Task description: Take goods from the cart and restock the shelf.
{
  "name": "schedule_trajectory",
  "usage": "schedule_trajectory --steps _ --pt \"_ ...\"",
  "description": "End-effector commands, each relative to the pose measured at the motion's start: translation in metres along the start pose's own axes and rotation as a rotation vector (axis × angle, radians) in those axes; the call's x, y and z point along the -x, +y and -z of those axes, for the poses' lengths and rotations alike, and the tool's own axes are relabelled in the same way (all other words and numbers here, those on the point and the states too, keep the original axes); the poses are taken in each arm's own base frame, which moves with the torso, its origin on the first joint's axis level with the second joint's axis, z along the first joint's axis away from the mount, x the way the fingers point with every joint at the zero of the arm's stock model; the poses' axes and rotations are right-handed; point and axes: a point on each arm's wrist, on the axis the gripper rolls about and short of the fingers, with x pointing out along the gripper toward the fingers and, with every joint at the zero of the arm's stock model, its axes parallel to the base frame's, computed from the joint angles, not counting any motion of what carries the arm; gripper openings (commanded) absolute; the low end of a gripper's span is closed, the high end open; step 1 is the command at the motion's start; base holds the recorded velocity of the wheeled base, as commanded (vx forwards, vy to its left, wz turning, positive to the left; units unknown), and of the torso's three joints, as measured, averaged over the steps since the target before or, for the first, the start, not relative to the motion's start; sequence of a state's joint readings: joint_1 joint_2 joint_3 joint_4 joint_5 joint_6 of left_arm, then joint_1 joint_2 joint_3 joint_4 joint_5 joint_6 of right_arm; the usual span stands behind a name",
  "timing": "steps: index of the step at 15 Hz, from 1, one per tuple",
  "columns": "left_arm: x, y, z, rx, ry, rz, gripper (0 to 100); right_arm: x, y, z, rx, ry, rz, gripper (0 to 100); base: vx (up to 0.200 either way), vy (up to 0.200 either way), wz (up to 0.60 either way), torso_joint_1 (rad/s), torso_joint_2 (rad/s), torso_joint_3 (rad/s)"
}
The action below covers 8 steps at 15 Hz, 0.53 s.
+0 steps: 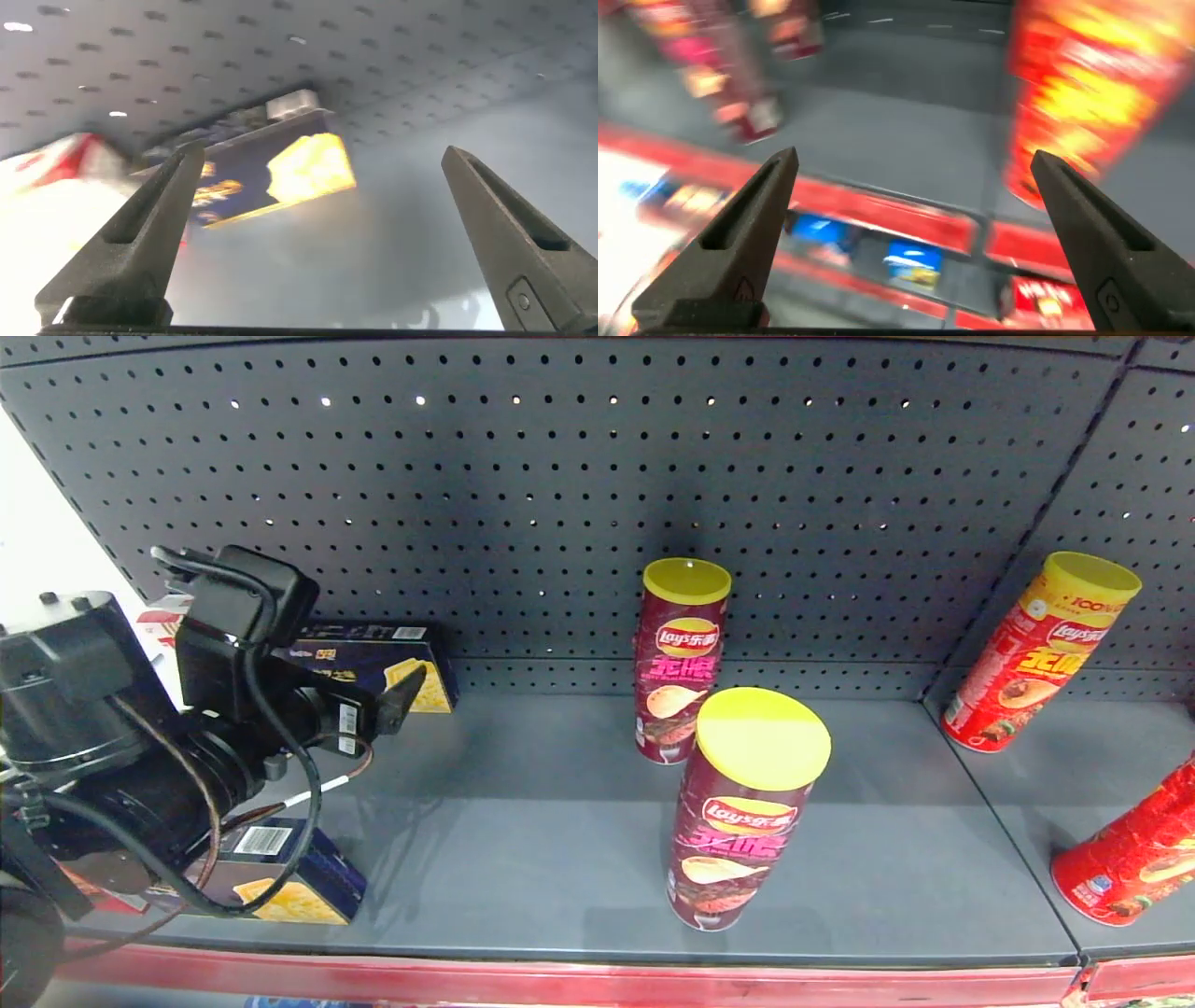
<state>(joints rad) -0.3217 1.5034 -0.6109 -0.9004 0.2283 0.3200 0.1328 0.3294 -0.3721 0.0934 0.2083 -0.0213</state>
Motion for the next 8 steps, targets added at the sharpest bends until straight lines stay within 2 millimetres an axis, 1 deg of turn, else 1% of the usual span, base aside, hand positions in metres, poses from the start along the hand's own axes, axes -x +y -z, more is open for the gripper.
schedule_trajectory --steps 1,2,3,4,6,8 --pt "0.000 0.004 0.003 -0.001 0.006 -0.014 100 -0.033 -0.003 -0.032 0.034 0.106 -0.201 100 0.000 0.000 0.00 0.000 0.00 0.000" --pt "-0.001 0.004 0.003 0.000 0.004 -0.015 100 -0.041 -0.002 -0.038 0.037 0.124 -0.251 100 0.000 0.000 0.00 0.000 0.00 0.000" --pt "-0.001 0.004 0.003 0.000 0.001 -0.016 100 -0.054 0.002 -0.044 0.043 0.164 -0.331 100 0.000 0.000 0.00 0.000 0.00 0.000" --pt "0.000 0.004 0.004 0.000 0.004 -0.018 100 -0.063 0.005 -0.046 0.051 0.194 -0.373 100 0.000 0.000 0.00 0.000 0.00 0.000" --pt "0.003 0.003 0.009 -0.004 0.022 -0.012 100 -0.083 0.014 -0.040 0.084 0.281 -0.379 100 0.000 0.000 0.00 0.000 0.00 0.000" --pt "0.006 0.003 0.011 -0.004 0.019 -0.010 100 -0.098 0.021 -0.031 0.113 0.342 -0.338 100 0.000 0.000 0.00 0.000 0.00 0.000"
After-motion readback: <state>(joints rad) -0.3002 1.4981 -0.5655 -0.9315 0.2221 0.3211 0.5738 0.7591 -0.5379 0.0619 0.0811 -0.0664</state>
